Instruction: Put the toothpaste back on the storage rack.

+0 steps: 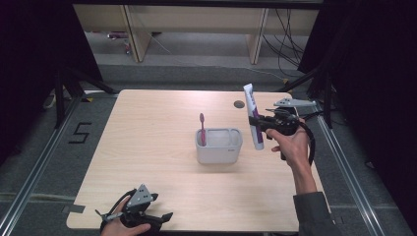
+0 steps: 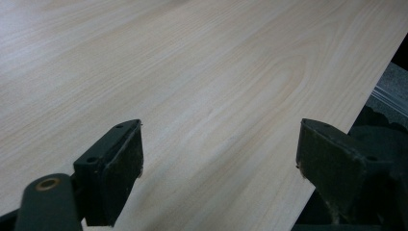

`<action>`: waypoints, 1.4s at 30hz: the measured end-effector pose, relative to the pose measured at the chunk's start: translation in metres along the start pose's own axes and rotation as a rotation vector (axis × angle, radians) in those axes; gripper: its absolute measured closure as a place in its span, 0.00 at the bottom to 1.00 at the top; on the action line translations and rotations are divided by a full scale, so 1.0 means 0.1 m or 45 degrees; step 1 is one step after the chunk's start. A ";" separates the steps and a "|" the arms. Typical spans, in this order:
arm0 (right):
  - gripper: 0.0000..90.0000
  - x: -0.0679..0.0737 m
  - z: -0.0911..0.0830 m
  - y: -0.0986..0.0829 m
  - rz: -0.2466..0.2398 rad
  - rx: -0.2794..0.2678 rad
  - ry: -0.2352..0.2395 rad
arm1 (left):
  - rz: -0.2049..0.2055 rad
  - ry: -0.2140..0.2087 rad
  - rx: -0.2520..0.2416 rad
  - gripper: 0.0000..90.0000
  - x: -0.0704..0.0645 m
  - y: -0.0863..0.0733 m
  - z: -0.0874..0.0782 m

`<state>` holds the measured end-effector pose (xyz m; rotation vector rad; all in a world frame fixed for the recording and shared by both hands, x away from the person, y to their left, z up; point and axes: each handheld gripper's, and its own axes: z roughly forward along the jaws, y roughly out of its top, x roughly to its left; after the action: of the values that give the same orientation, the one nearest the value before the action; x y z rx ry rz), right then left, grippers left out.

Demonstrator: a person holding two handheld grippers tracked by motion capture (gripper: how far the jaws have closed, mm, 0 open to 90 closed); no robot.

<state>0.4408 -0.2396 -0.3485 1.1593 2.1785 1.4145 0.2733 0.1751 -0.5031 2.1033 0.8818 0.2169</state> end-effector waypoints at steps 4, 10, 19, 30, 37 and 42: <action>0.84 0.05 0.03 0.02 0.015 0.003 0.029 | 0.004 0.000 0.003 0.18 0.00 0.00 0.00; 0.84 0.07 0.08 0.05 -0.011 -0.022 0.038 | -0.002 0.004 -0.001 0.18 0.00 0.00 0.00; 0.84 0.14 0.15 0.09 0.008 -0.034 0.054 | -0.002 0.001 0.001 0.18 0.00 0.00 0.00; 0.84 0.21 0.22 0.15 -0.012 -0.087 0.059 | 0.000 -0.003 -0.002 0.18 -0.01 0.00 0.00; 0.84 0.28 0.29 0.19 -0.011 -0.102 0.057 | 0.000 0.000 0.002 0.18 -0.01 0.00 0.00; 0.84 0.32 0.37 0.21 -0.011 -0.118 0.072 | 0.002 -0.001 0.002 0.18 -0.01 0.00 0.00</action>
<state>0.4528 -0.1884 -0.3422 1.0891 2.1279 1.5449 0.2723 0.1745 -0.5027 2.1058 0.8796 0.2160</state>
